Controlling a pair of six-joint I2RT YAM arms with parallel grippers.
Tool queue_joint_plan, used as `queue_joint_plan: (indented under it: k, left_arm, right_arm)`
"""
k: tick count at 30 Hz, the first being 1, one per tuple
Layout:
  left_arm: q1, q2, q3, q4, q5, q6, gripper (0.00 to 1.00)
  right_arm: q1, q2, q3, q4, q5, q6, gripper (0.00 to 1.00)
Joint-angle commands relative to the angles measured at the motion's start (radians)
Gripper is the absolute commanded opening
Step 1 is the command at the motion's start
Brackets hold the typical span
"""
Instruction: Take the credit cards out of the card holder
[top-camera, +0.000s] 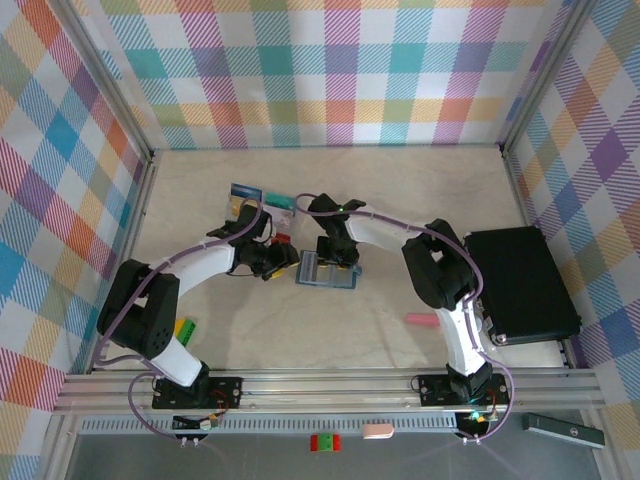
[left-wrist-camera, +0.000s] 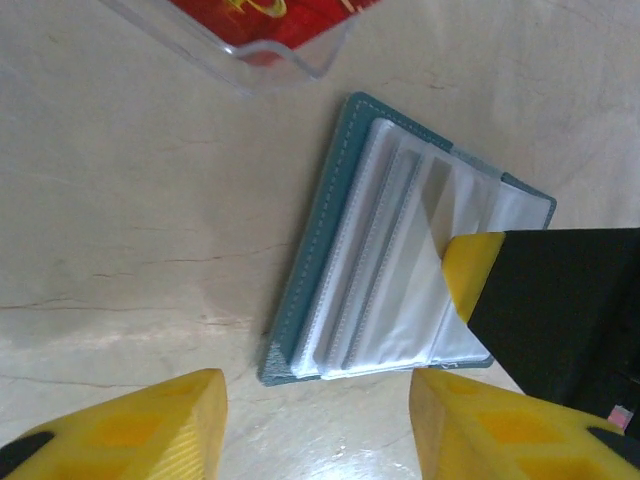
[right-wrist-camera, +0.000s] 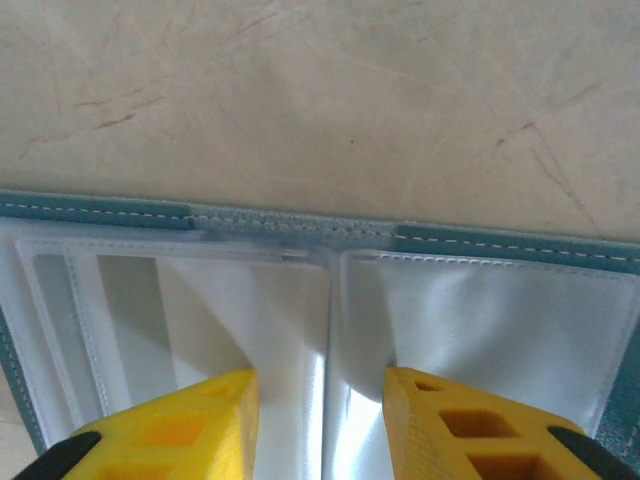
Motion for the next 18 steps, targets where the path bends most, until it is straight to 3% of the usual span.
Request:
queue_joint_plan:
  k: [1, 12, 18]
  left_arm:
    - [-0.022, 0.029, 0.036, 0.036, 0.045, -0.029, 0.46]
    - [-0.073, 0.118, 0.091, 0.044, 0.061, -0.06, 0.27]
    - [-0.087, 0.16, 0.115, 0.042, 0.056, -0.067, 0.24]
  right_arm:
    - [-0.008, 0.013, -0.054, 0.01, -0.007, -0.024, 0.36]
    - [-0.016, -0.007, -0.092, 0.058, -0.028, -0.044, 0.31]
    - [-0.019, -0.011, -0.104, 0.074, -0.036, -0.05, 0.3]
